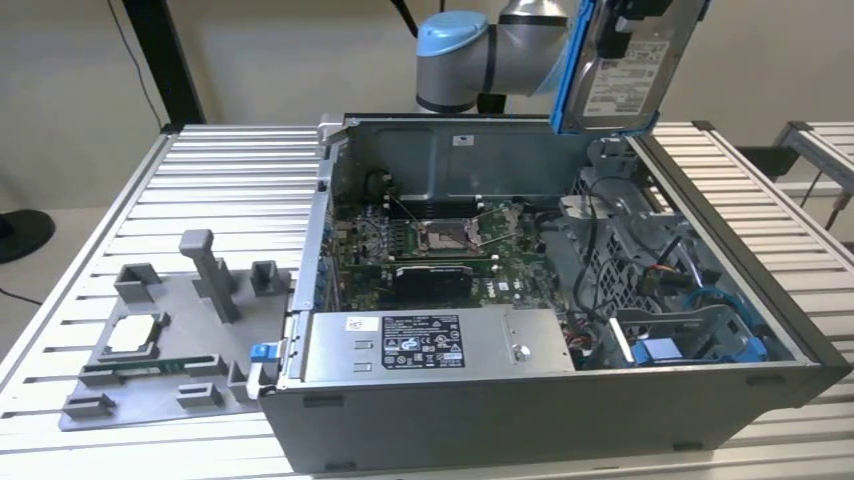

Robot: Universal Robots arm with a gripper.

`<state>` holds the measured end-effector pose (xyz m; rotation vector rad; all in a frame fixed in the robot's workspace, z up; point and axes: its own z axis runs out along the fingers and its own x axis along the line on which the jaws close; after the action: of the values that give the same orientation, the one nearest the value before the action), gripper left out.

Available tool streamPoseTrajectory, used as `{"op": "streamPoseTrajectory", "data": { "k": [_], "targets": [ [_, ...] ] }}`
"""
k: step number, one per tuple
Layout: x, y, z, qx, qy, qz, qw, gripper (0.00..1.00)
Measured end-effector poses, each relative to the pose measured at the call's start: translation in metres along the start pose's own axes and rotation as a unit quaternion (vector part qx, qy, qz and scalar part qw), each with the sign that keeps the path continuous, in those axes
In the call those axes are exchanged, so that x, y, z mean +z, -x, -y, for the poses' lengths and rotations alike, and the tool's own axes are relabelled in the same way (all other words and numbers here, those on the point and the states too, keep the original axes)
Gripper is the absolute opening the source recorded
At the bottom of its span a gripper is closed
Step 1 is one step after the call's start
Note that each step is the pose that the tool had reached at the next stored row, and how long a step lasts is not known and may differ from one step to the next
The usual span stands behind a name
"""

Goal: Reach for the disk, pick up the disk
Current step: 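Pick up the disk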

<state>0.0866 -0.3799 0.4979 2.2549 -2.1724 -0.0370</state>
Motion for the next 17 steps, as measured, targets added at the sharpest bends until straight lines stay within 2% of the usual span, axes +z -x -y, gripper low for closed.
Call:
{"op": "streamPoseTrajectory", "data": {
  "k": [8,13,17],
  "targets": [
    [-0.0004,-0.0007,0.0183,0.000,0.0000,0.0000,1.0000,0.00],
    [-0.0004,-0.0028,0.0185,0.002,0.0000,0.0000,1.0000,0.00],
    [0.0001,-0.0140,0.0166,0.002,0.0000,0.0000,1.0000,0.00]
  ]
}}
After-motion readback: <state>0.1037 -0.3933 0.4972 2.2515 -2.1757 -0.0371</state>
